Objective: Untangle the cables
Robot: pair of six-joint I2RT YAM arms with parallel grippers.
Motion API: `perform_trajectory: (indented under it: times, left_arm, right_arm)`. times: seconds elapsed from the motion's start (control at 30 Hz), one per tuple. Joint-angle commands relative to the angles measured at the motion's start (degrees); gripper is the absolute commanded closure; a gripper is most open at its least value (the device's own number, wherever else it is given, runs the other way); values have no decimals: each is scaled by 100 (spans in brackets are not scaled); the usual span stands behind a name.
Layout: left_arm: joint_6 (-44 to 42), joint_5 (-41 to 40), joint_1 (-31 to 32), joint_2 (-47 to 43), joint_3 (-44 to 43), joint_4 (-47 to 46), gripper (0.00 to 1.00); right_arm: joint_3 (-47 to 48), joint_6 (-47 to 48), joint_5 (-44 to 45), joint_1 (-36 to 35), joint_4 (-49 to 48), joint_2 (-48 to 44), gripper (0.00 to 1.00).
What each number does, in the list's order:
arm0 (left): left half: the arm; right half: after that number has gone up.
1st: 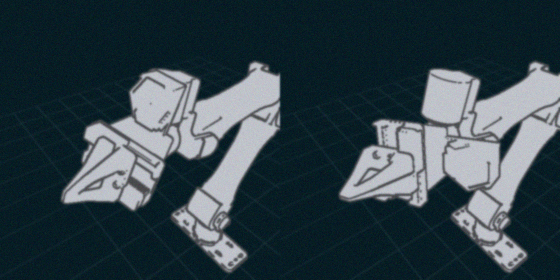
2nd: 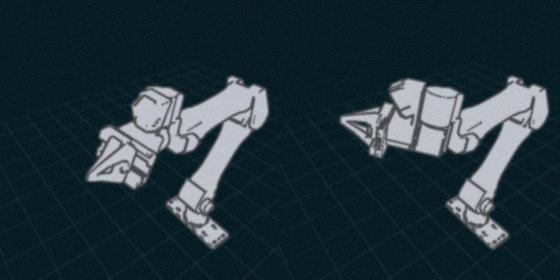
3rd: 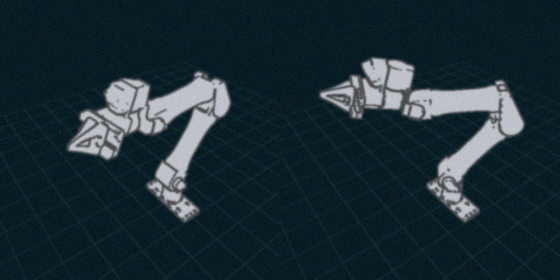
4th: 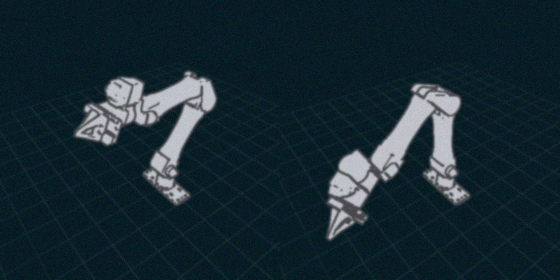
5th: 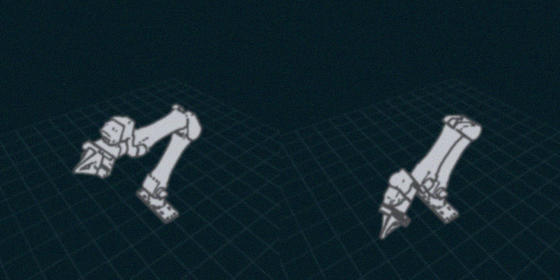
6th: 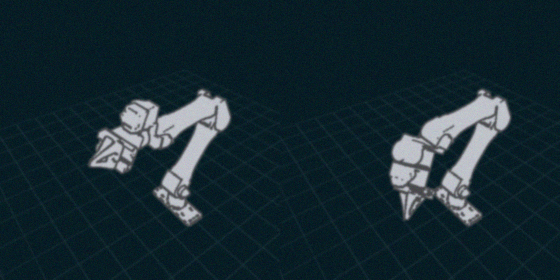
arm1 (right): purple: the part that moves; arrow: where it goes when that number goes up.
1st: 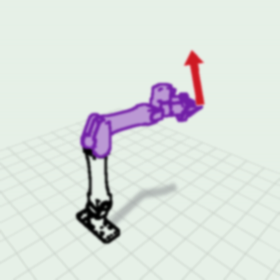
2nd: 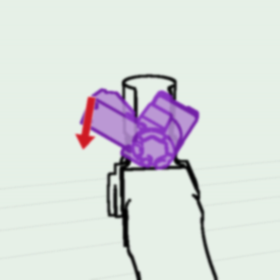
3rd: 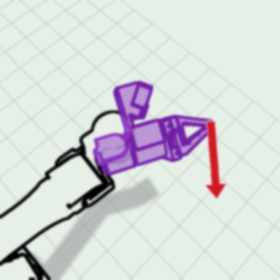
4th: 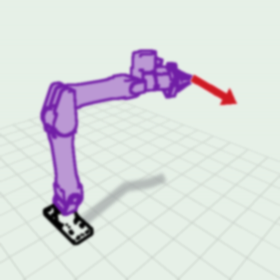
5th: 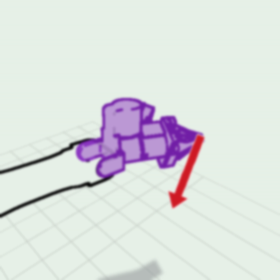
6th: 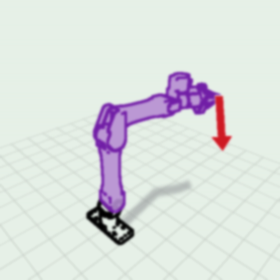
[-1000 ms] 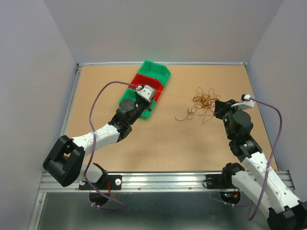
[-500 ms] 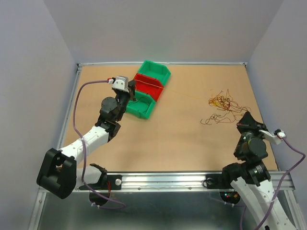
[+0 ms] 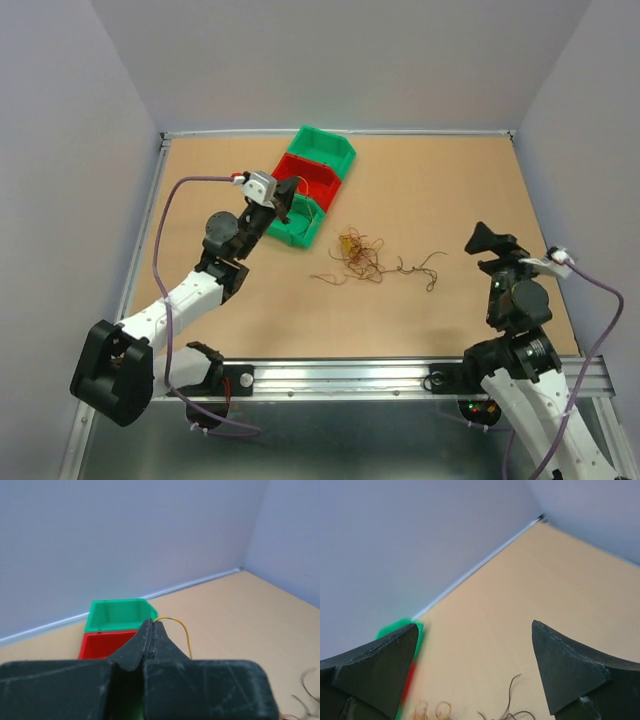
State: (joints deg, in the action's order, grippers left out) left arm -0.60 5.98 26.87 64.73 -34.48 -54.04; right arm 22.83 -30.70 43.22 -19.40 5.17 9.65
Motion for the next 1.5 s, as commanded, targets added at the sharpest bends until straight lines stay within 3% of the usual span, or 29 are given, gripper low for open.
perform_trajectory:
  times: [0.0,0.03,0.13,0.23,0.33,0.43,0.73,0.87,0.97,1.03,1.2,1.3,1.37,1.47]
  left_arm:
    - [-666,1423,597,-189,-58,-292,100]
    - [-800,1432,748,-197,-129,-126,100]
    - [-951,1616,1127,-233,-489,524,100]
    - [-916,1723,1197,-276,-849,833,100]
    - [-942,1723,1206,-399,-1078,1070,100]
    - [-1029,1714,1224,-531,-1315,1237,100]
    - [-977,1871,1233,-400,-2509,2010,100]
    - [-898,1925,1250,-277,-2853,2222,100]
    - [-889,1898,1259,-268,-3108,2398,100]
    - [-924,1864,1259,-294,-3319,2477,100]
    - [-986,942,1259,-110,-4732,2986,100]
    - [-872,274,1259,136,-5915,3355,100]
    - [-793,-96,1259,233,-6429,3496,100]
    - [-582,-359,1259,225,-7115,3610,100]
  right_arm:
    - [345,1292,-2858,24,-951,632,0]
    - [319,1390,-3968,24,-1183,800,0]
    - [213,1567,-5957,24,-2167,1608,1]
    - [64,1549,-7357,24,-3300,2452,2]
    - [-41,1383,-8474,6,-4504,3215,3]
    - [-59,1285,-8839,-134,-5411,3692,3]
    - [1029,2356,-7920,-1644,-5623,5458,7]
    - [1565,2595,-7199,-1839,-5632,6276,11]
    - [1874,2692,-6767,-1892,-5667,6838,22]
    - [1953,2736,-6608,-1910,-5676,7163,35]
    - [1664,2674,-6388,-1910,-5764,7481,60]
    - [1383,2578,-5774,-1901,-5790,7464,60]
    - [1286,2508,-4923,-1901,-5738,7420,61]
    - [1250,2245,-3810,-1822,-5379,7323,69]
